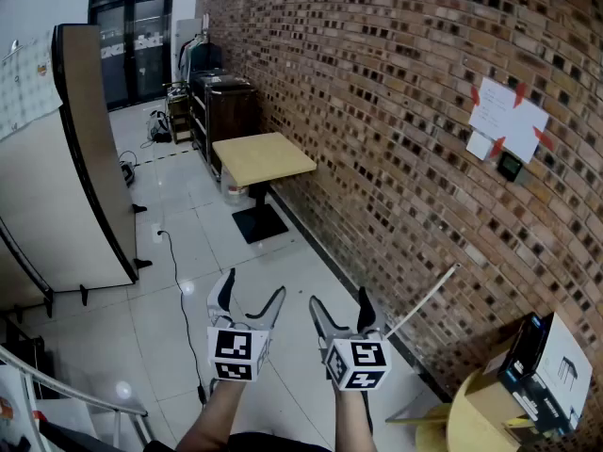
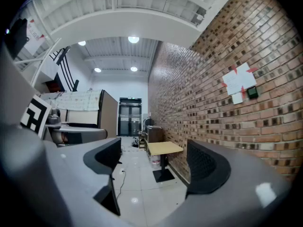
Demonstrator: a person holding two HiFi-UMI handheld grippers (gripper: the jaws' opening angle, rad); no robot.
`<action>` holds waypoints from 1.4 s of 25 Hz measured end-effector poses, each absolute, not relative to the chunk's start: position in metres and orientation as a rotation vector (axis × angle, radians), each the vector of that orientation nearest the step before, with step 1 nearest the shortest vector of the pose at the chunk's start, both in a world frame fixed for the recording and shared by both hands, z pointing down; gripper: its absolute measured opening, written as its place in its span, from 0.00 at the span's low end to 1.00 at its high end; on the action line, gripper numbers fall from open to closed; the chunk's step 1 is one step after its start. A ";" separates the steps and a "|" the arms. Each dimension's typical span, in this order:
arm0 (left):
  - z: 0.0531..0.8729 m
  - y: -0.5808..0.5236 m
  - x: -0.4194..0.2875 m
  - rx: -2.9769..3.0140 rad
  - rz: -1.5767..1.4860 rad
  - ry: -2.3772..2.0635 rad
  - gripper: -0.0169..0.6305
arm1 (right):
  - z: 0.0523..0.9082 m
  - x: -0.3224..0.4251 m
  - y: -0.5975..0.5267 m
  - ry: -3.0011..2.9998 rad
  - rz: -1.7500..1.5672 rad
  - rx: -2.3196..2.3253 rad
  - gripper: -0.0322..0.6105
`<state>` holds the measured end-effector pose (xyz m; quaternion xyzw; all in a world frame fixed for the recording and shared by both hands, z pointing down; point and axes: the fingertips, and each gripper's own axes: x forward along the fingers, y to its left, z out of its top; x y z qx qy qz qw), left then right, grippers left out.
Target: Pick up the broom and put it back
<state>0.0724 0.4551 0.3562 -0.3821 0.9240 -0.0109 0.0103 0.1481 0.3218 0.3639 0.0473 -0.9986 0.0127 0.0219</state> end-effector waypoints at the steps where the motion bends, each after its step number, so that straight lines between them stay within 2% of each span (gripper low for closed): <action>1: 0.357 0.466 0.062 -1.172 -0.035 2.899 0.68 | 0.364 0.136 0.334 -3.095 0.040 0.115 0.72; 18: 0.371 0.626 -0.060 -0.544 -0.020 3.119 0.68 | 0.366 -0.050 0.505 -3.011 0.027 -0.656 0.72; 26: 0.361 0.604 -0.098 -0.439 -0.066 3.115 0.68 | 0.359 -0.097 0.483 -3.017 0.062 -0.786 0.72; 35: 0.378 0.553 -0.160 -0.602 -0.107 3.121 0.68 | 0.379 -0.148 0.433 -3.034 0.128 -0.667 0.72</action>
